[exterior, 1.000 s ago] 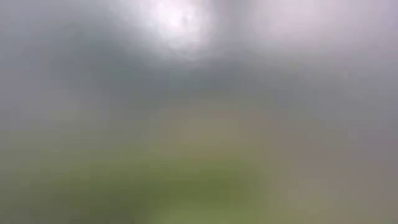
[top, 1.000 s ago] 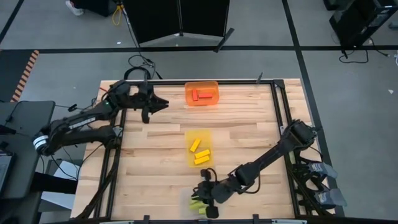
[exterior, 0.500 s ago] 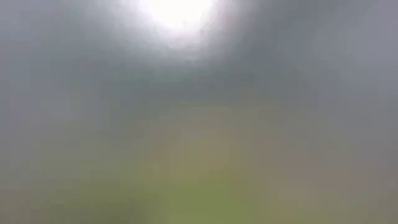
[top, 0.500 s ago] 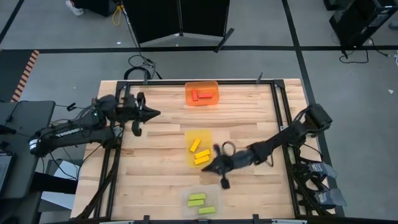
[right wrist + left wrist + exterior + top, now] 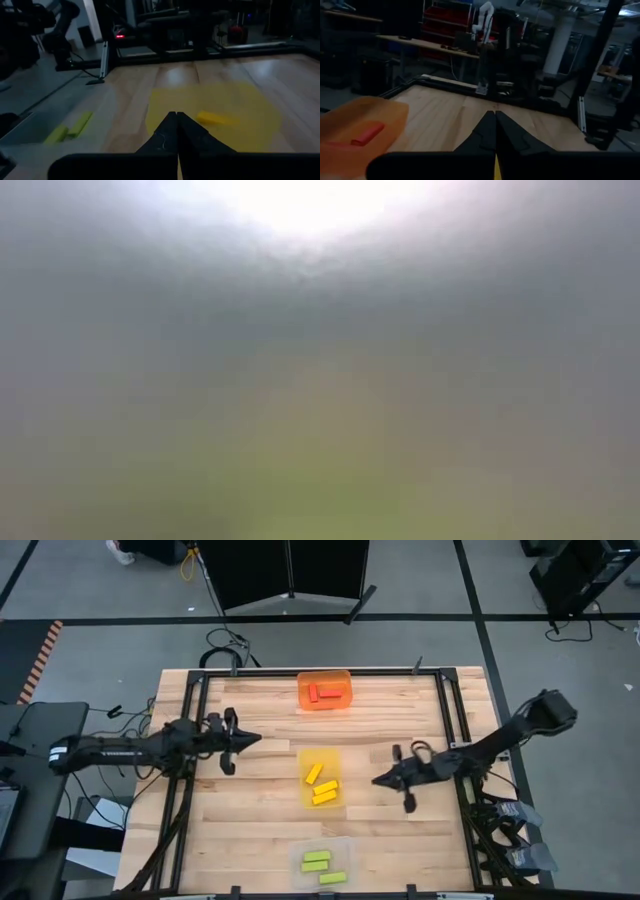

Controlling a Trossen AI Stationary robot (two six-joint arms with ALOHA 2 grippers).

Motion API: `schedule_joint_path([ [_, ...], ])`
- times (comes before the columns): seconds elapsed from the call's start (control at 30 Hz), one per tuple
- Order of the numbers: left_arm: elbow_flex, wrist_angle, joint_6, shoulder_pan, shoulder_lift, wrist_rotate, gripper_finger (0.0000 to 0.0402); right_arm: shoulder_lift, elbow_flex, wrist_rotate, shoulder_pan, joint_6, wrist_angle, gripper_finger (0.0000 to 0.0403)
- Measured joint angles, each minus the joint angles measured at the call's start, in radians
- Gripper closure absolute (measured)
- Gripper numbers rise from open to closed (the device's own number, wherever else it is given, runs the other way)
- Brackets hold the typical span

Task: Sort blocks
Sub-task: Return to Home Position

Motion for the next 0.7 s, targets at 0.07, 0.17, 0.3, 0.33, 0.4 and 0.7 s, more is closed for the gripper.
schedule_joint_path([
  [0.07, -0.001, -0.017, 0.018, -0.034, -0.024, -0.029, 0.0399, -0.090, -0.073, 0.000, 0.000, 0.007, -0.002, 0.0399],
  [0.17, -0.001, -0.045, 0.027, -0.091, -0.065, -0.101, 0.0399, -0.216, -0.146, 0.002, 0.003, 0.009, -0.048, 0.0399],
  [0.3, -0.001, -0.081, 0.041, -0.179, -0.109, -0.222, 0.0399, -0.357, -0.141, -0.013, -0.008, 0.005, -0.254, 0.0399],
  [0.33, -0.001, -0.094, 0.048, -0.204, -0.119, -0.251, 0.0399, -0.392, -0.145, -0.027, -0.011, 0.001, -0.302, 0.0399],
  [0.4, 0.000, -0.103, 0.063, -0.257, -0.123, -0.308, 0.0399, -0.459, -0.146, -0.045, -0.012, -0.011, -0.386, 0.0399],
  [0.7, -0.001, -0.167, 0.123, -0.430, -0.163, -0.474, 0.0400, -0.822, -0.146, -0.046, -0.012, -0.095, -0.749, 0.0399],
])
